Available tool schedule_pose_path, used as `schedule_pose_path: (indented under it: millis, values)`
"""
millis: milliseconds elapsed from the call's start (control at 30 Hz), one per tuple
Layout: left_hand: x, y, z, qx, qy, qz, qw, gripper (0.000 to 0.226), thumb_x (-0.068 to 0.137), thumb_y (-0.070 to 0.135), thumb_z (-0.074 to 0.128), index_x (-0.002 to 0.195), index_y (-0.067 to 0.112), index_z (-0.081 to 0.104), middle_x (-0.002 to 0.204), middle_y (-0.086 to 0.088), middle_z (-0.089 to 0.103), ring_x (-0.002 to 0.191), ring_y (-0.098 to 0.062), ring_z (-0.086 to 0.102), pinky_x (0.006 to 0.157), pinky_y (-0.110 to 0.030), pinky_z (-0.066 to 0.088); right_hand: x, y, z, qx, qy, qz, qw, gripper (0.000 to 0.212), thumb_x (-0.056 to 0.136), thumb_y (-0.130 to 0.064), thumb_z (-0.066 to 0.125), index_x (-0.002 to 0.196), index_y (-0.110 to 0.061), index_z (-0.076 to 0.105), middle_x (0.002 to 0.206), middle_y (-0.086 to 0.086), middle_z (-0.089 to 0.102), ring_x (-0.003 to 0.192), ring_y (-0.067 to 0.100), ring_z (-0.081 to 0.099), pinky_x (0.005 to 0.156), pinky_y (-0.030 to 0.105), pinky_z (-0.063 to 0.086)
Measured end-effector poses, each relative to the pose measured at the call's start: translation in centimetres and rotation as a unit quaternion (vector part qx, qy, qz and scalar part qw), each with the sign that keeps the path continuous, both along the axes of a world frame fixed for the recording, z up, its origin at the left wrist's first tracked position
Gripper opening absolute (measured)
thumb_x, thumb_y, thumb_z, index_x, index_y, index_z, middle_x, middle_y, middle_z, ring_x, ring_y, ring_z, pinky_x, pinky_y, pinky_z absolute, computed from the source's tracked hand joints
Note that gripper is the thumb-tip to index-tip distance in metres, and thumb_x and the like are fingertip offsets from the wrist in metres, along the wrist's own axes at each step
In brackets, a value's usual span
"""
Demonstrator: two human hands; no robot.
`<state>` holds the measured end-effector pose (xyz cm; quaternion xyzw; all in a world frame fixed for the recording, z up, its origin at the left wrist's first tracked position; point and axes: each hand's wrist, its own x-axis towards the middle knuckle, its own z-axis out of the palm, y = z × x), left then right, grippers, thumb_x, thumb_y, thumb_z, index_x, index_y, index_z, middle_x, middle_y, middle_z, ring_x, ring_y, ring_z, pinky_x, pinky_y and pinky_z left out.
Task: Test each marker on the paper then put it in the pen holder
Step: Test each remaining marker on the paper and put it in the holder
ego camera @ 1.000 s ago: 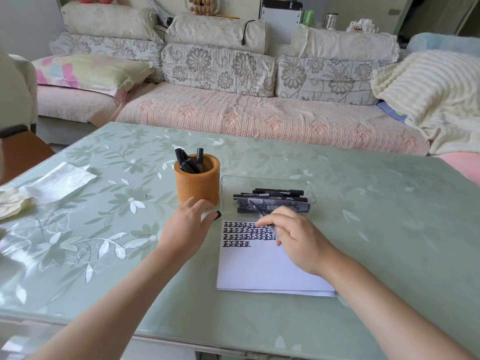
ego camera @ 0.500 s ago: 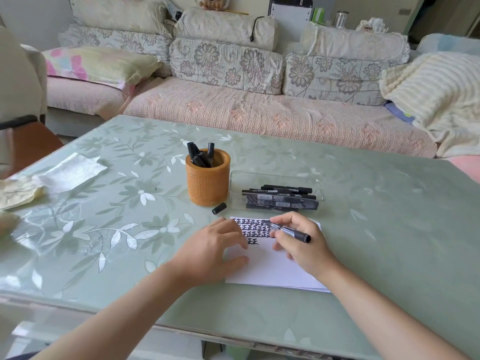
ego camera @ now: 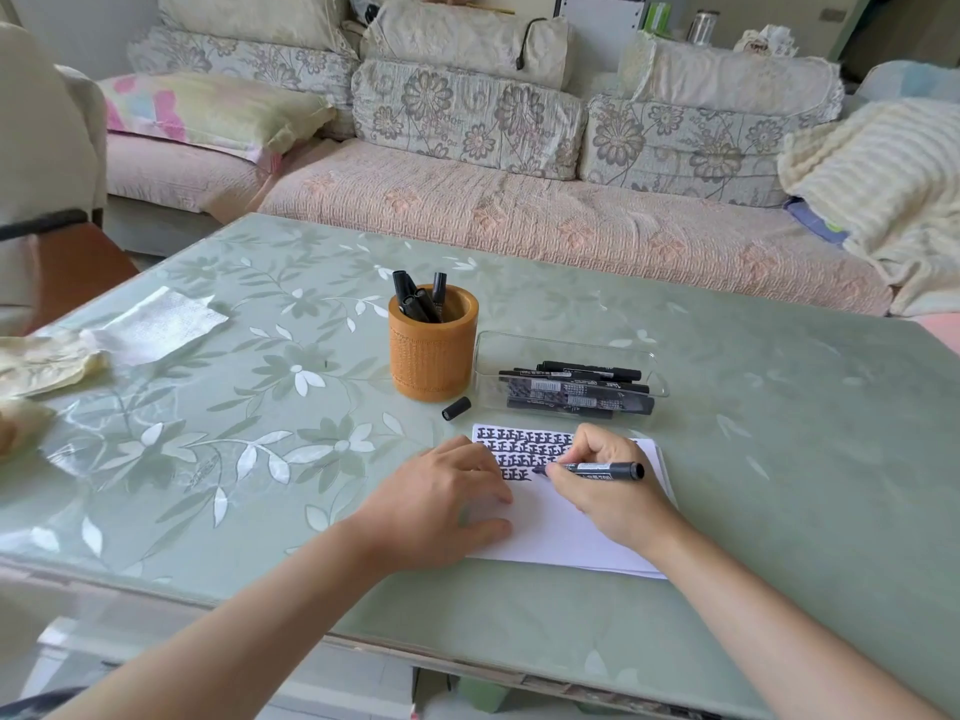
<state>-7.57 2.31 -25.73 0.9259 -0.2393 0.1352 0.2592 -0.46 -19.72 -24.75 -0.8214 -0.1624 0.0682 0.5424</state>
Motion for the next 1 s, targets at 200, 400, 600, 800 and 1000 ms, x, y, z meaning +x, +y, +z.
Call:
schedule_pose_path:
  millis: [200, 400, 600, 800, 1000]
  values:
    - [-0.07, -0.02, 0.02, -0.004, -0.001, 0.0, 1.0, 0.027, 0.083, 0.05, 0.062, 0.099, 0.03, 0.07, 0.102, 0.013, 0.058, 0.095, -0.009, 0.052, 0.078, -0.032, 0.049, 0.02, -0.02, -0.05, -0.006, -0.012, 0.016, 1.0, 0.027, 0.082, -0.014, 0.073, 0.067, -0.016, 0.051, 0.066, 0.008, 0.058, 0.053, 0.013, 0.039, 0.047, 0.022, 0.03]
    - [-0.01, 0.0, 0.03, -0.005, 0.003, 0.002, 1.0, 0.027, 0.082, 0.05, 0.062, 0.099, 0.031, 0.07, 0.102, 0.013, 0.058, 0.095, -0.008, 0.052, 0.078, -0.03, 0.049, 0.19, -0.15, -0.3, -0.012, -0.029, 0.022, 0.999, 0.025, 0.077, -0.016, 0.069, 0.067, -0.016, 0.046, 0.065, 0.005, 0.053, 0.057, 0.014, 0.039, 0.05, 0.026, 0.031]
    - [-0.03, -0.02, 0.11, -0.003, 0.006, 0.003, 1.0, 0.026, 0.082, 0.05, 0.062, 0.099, 0.032, 0.07, 0.102, 0.014, 0.057, 0.096, -0.007, 0.051, 0.078, -0.029, 0.048, 0.24, -0.3, -0.55, -0.018, -0.049, 0.04, 0.998, 0.027, 0.079, -0.017, 0.07, 0.065, -0.02, 0.047, 0.065, 0.006, 0.056, 0.059, 0.013, 0.043, 0.055, 0.028, 0.034]
    - [0.06, -0.02, 0.1, -0.006, 0.008, 0.003, 1.0, 0.027, 0.082, 0.051, 0.062, 0.099, 0.031, 0.07, 0.102, 0.013, 0.058, 0.096, -0.007, 0.051, 0.078, -0.031, 0.048, 0.3, -0.41, -0.59, -0.005, -0.053, 0.047, 0.997, 0.026, 0.077, -0.017, 0.069, 0.066, -0.017, 0.046, 0.063, -0.002, 0.052, 0.059, 0.012, 0.042, 0.055, 0.028, 0.033]
    - [0.0, 0.02, 0.13, -0.008, 0.007, 0.003, 1.0, 0.027, 0.081, 0.051, 0.063, 0.098, 0.031, 0.07, 0.102, 0.013, 0.058, 0.096, -0.007, 0.051, 0.078, -0.031, 0.048, 0.18, -0.33, -0.42, 0.0, -0.052, 0.046, 0.998, 0.027, 0.079, -0.014, 0.069, 0.066, -0.017, 0.046, 0.063, 0.0, 0.051, 0.059, 0.012, 0.042, 0.055, 0.027, 0.033]
